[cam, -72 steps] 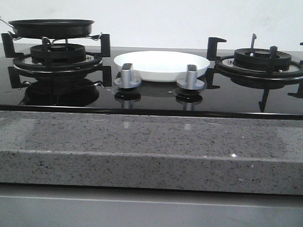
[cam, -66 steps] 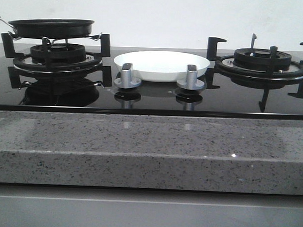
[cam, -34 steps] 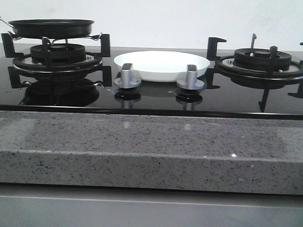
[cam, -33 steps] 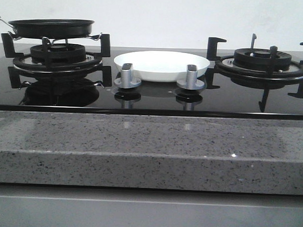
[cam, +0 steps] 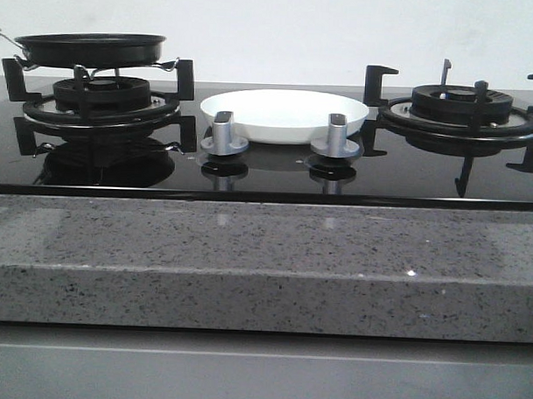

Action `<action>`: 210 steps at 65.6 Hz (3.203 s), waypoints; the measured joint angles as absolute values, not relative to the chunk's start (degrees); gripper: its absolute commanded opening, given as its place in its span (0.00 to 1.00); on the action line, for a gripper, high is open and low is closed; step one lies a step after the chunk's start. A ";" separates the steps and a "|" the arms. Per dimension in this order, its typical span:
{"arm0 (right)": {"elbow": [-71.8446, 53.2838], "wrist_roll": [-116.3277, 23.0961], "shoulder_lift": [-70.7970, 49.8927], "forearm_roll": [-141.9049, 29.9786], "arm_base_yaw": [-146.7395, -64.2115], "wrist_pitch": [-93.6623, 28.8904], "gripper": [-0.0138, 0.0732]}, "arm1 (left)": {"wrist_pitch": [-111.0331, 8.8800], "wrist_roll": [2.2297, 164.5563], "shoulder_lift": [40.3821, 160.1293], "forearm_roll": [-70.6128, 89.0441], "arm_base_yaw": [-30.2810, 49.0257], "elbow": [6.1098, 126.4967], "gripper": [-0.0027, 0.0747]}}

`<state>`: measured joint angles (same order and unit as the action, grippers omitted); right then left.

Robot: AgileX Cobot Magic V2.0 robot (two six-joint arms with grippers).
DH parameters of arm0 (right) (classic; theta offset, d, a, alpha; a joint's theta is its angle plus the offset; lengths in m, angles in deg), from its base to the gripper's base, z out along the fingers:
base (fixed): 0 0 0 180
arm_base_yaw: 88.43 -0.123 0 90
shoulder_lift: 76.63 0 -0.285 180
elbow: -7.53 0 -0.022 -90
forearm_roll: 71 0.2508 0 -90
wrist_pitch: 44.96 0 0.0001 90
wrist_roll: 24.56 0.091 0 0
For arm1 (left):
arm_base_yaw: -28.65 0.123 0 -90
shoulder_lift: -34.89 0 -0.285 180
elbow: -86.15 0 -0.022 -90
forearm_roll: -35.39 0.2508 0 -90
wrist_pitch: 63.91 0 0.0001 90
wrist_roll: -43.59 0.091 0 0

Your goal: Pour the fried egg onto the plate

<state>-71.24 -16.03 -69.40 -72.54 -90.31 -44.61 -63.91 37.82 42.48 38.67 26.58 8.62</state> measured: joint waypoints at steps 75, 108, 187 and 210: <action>-29.82 -16.03 -48.49 -72.11 -90.31 -2.85 0.08 | -27.13 37.82 65.47 35.39 26.58 51.45 0.01; -29.82 -16.03 -46.97 -72.08 -90.31 -2.52 0.12 | -26.91 37.78 68.28 36.04 26.58 50.43 0.02; -19.85 -29.32 -26.85 -55.31 -94.05 0.06 0.70 | -27.12 37.78 68.28 39.07 26.58 50.43 0.63; -1.74 -35.17 -0.69 -50.22 -100.54 5.92 0.70 | -27.12 37.78 68.28 39.07 26.58 50.43 0.63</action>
